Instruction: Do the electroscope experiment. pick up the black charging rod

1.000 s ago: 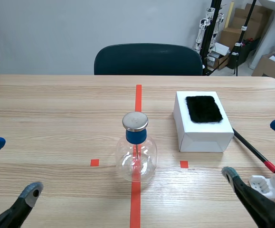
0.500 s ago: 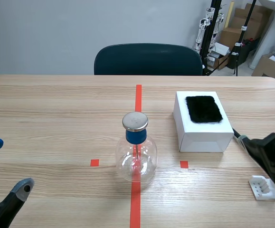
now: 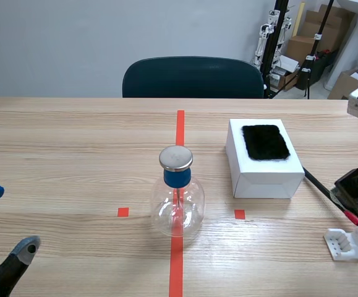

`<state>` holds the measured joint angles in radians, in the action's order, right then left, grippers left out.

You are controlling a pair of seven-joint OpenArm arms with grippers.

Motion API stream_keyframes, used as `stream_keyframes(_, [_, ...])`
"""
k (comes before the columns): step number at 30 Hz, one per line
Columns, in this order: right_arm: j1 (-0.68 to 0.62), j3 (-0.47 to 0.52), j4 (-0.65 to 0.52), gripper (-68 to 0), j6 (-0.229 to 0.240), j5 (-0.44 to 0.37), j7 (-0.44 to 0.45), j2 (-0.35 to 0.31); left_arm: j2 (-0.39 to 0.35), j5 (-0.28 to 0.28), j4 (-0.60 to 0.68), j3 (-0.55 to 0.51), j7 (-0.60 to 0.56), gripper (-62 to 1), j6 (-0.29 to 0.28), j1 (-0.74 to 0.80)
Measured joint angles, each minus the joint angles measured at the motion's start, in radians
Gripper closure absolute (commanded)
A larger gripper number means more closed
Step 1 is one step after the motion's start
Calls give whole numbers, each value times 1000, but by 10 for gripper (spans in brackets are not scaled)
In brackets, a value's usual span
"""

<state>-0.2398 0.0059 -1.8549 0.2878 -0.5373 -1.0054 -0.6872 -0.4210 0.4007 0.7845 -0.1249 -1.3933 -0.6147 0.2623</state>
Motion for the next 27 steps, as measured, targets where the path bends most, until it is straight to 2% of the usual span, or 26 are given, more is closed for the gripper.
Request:
stream_keyframes(1, [23,-8,24,-669,-1,-7,-3,0,0,6,-12,0,-6,-623,0,-7])
stream_keyframes(5, [101,-21,133,-669,-3,-71,-5,1,0,121,-60,0,-118,-623,0,-33])
stream_keyframes(8, [145,-22,223,-669,-13,-100,-2,20,0,181,-87,0,-118,-623,0,-50])
stream_keyframes(14, [234,-37,370,-669,-11,-103,-14,50,3,189,-120,0,-115,-623,0,-82])
stream_keyframes(18, [319,-90,415,-669,-11,-101,-72,50,3,225,-150,0,-113,-623,0,-110])
stream_keyframes(23, [391,-155,456,-669,-11,-95,-97,50,2,223,-156,0,-114,-623,0,-113])
stream_keyframes(27, [408,-163,524,-669,-11,-69,-110,70,0,226,-156,0,-114,-623,0,-113])
